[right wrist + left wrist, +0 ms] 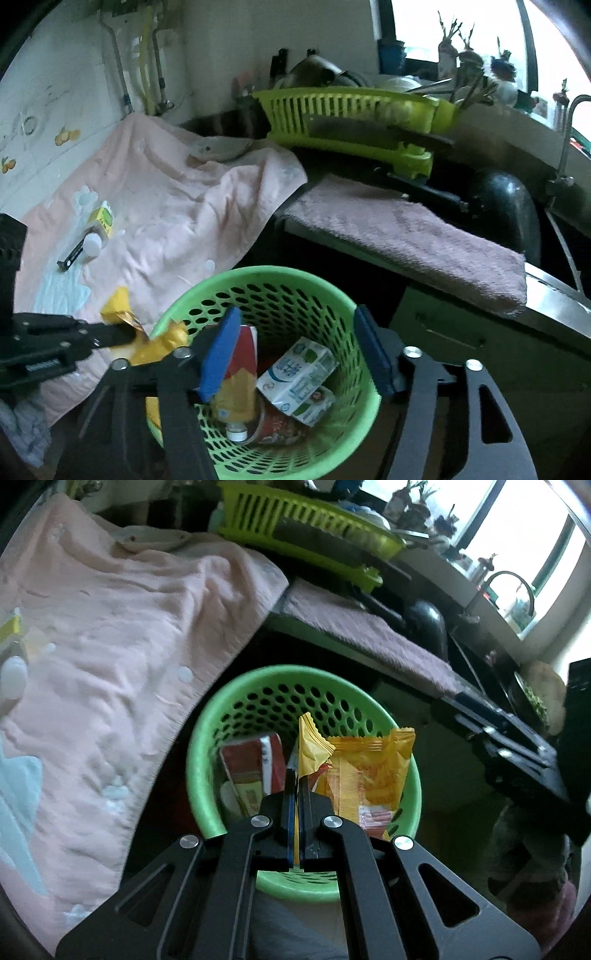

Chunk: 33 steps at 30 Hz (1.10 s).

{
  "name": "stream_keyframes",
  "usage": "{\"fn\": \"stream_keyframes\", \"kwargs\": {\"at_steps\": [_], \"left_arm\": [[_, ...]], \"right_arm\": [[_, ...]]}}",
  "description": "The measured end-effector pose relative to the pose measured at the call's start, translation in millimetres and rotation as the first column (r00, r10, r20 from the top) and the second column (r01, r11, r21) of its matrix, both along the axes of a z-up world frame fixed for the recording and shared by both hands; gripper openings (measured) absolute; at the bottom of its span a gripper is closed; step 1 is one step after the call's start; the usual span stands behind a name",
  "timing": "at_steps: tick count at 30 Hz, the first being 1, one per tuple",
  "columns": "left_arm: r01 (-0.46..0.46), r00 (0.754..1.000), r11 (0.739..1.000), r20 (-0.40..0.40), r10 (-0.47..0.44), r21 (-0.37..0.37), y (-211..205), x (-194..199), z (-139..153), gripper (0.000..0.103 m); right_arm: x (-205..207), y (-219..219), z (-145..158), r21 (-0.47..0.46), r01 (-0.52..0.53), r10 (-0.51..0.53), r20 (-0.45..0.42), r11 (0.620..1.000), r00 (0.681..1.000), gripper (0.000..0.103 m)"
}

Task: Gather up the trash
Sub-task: 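Drop the carton into the basket with the right gripper while the left drops the yellow packet in, then move both grippers back over the towel toward the black box and bottle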

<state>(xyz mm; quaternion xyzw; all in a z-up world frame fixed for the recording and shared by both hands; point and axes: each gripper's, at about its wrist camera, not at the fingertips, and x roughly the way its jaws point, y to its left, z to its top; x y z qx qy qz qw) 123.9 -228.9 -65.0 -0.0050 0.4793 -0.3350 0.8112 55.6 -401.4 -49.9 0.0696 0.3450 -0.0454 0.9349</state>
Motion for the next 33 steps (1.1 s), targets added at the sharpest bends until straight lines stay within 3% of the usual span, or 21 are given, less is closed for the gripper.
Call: {"fn": "stream_keyframes", "kwargs": {"at_steps": [11,12,14,18,24,33], "left_arm": [[0.06,0.997,0.998,-0.052,-0.059,0.02,-24,-8,-20,0.004],[0.064,0.997,0.998,-0.054,-0.063,0.018,-24,-9,-21,0.007],[0.064,0.997,0.998,-0.053,-0.063,0.024,-24,-10,-22,0.025],[0.062,0.997,0.998,-0.035,-0.062,0.012,-18,-12,-17,0.043],[0.04,0.999,0.999,-0.004,-0.04,0.011,-6,-12,-7,0.049],[-0.035,0.997,0.999,0.064,0.033,0.025,28,-7,11,0.056]], "right_arm": [[-16,-12,15,0.016,0.024,-0.025,0.058,1.0,0.998,0.076],[-16,-11,15,0.017,0.023,-0.024,0.059,1.0,0.998,0.077],[-16,-10,16,0.018,0.023,-0.024,0.063,1.0,0.998,0.078],[-16,-7,18,0.017,0.019,-0.02,0.066,1.0,0.998,0.079],[-14,-1,22,0.015,0.013,-0.014,0.074,1.0,0.997,0.087],[-2,16,23,0.019,-0.032,0.031,0.069,0.999,0.997,0.09]]}}
